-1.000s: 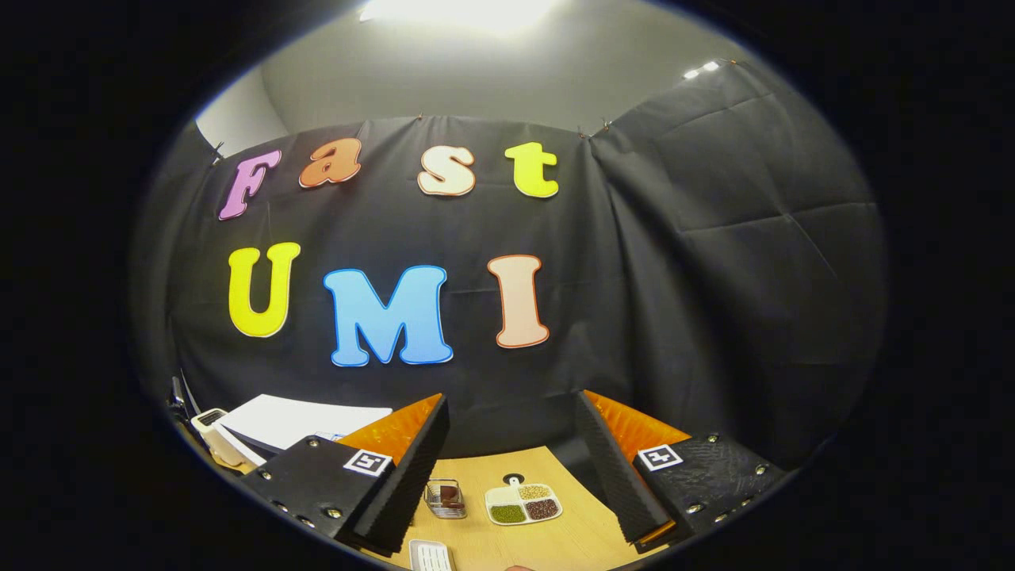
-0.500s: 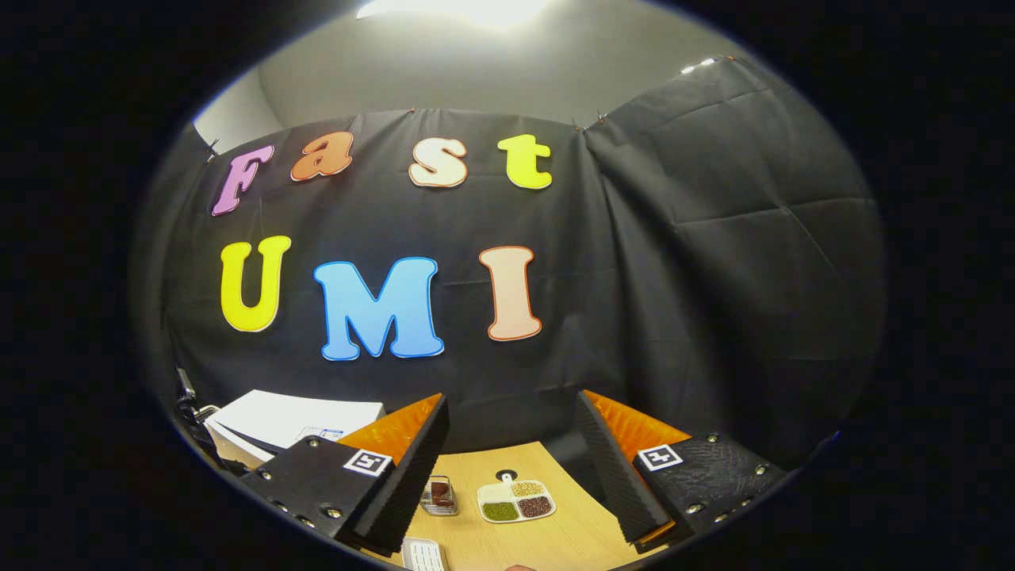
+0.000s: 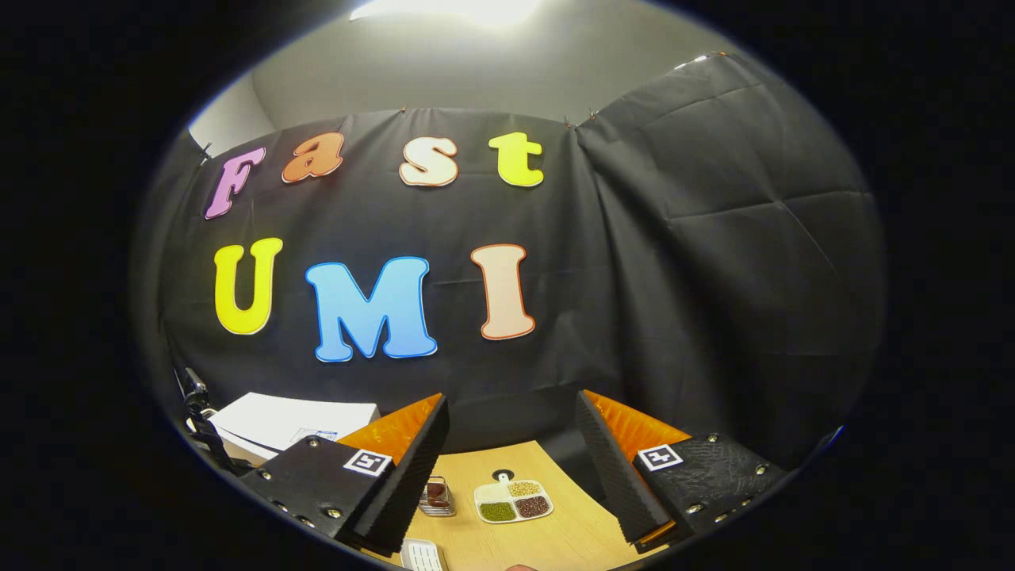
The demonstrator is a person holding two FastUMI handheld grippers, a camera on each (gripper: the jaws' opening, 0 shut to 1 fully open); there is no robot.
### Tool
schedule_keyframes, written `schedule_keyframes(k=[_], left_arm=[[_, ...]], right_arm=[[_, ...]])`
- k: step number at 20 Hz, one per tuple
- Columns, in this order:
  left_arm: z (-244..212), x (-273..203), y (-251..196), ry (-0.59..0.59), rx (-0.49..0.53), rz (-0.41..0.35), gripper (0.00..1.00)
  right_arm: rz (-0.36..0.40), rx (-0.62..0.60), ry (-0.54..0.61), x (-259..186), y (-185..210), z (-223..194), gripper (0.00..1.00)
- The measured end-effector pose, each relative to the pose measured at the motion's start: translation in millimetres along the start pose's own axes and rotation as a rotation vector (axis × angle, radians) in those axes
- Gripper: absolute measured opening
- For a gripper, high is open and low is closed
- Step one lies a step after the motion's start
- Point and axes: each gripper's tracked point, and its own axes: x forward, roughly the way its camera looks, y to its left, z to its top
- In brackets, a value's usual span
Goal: Open the microwave oven with the left hand, put the food in, and close the microwave oven.
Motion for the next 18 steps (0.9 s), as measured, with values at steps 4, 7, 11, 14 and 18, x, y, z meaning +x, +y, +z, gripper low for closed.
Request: schedule_keyframes(k=[4, 7, 11, 14, 18], left_arm=[[3.0, 6.4, 2.2, 0.001, -0.026, 0.0, 0.07], [4.9, 7.1, 4.3, 0.001, -0.062, -0.012, 0.07], [5.4, 3.1, 3.4, 0.001, -0.059, -0.007, 0.07], [6.0, 4.5, 4.7, 0.001, -0.055, -0.004, 0.07], [8.1, 5.6, 5.7, -0.005, -0.053, -0.003, 0.06]], right_arm=[[-0.007, -0.001, 0.007, 6.1, 0.0, -3.0, 0.97], [0.0, -0.004, 0.012, 9.3, 1.1, -4.0, 0.97], [0.013, -0.007, 0.014, 10.3, 3.3, -3.2, 0.97], [0.028, -0.01, 0.024, 12.8, 6.4, -5.7, 0.97], [0.034, -0.011, 0.019, 10.8, 8.0, -3.3, 0.97]])
